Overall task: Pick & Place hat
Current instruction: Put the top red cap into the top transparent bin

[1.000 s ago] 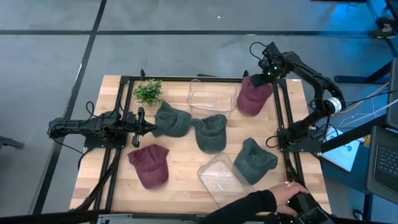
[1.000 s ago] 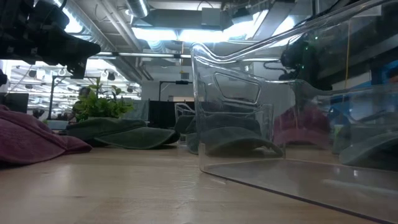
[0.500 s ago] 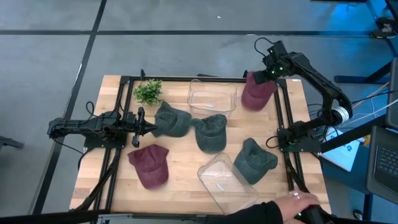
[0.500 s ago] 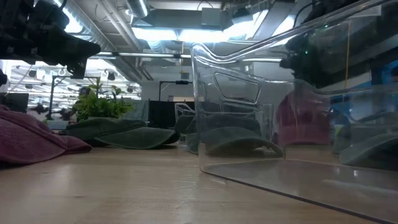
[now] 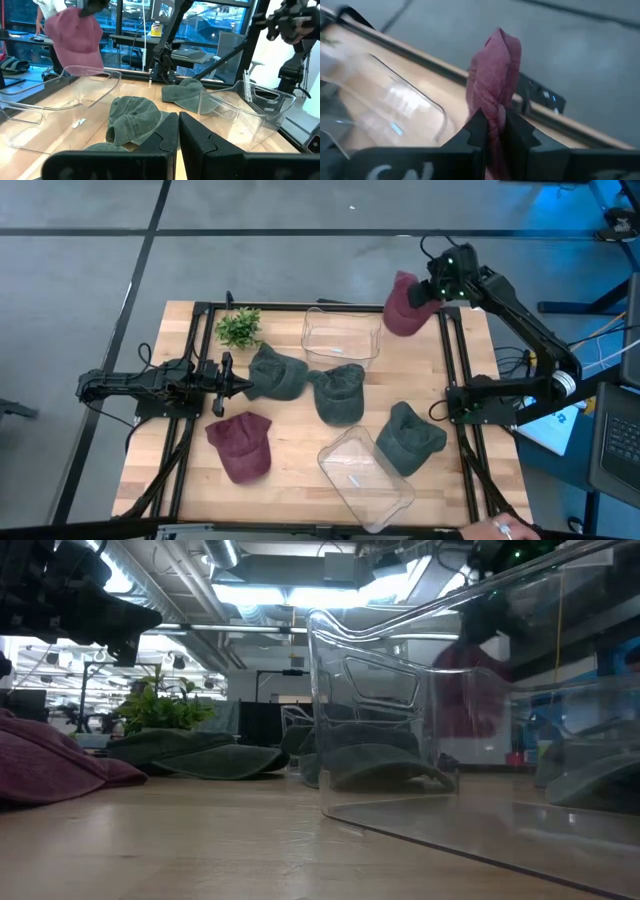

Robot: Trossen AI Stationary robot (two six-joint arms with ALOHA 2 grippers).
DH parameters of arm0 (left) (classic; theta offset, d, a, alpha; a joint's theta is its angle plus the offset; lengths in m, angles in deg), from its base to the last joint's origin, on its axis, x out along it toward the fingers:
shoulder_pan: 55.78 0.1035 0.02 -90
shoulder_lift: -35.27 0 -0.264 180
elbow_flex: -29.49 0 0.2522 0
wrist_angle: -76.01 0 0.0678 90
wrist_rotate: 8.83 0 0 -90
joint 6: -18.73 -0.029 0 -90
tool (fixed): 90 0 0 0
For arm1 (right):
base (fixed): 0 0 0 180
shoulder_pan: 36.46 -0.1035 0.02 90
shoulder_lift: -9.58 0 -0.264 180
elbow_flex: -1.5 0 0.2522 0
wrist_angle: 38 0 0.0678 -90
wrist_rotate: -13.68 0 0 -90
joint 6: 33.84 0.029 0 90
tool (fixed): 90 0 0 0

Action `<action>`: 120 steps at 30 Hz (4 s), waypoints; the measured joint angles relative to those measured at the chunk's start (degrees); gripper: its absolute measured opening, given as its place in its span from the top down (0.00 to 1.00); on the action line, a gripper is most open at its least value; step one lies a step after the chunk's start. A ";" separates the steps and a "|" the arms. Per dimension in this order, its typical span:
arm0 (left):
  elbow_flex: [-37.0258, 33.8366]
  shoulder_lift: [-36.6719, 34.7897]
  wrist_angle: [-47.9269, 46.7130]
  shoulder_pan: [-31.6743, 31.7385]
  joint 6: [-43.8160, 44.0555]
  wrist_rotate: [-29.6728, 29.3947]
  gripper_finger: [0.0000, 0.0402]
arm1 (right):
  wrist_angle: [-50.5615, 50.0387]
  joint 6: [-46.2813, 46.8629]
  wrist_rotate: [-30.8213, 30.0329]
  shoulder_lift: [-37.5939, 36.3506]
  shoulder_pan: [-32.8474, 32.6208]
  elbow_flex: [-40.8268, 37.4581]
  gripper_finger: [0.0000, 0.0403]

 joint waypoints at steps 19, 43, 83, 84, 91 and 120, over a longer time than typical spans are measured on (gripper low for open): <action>0.00 0.00 0.01 0.00 0.00 0.00 0.98 | 18.09 4.74 2.60 -4.24 -10.26 0.00 0.90; -0.01 -0.01 0.01 -0.01 0.00 0.00 0.97 | 29.06 6.01 5.13 -1.95 -19.36 0.02 0.90; -0.01 -0.01 0.01 -0.01 0.00 0.00 0.98 | 31.07 0.82 8.19 14.37 -25.96 0.04 0.90; -0.01 -0.01 0.01 0.00 0.00 -0.01 0.98 | 31.13 0.78 8.17 14.71 -25.96 0.04 0.90; 0.01 0.01 0.01 0.01 0.00 0.00 0.97 | 30.97 -0.71 8.07 17.53 -25.92 0.04 0.90; 0.00 0.00 0.01 -0.01 0.00 0.00 0.98 | 28.89 -1.97 12.59 28.94 -20.48 0.04 0.86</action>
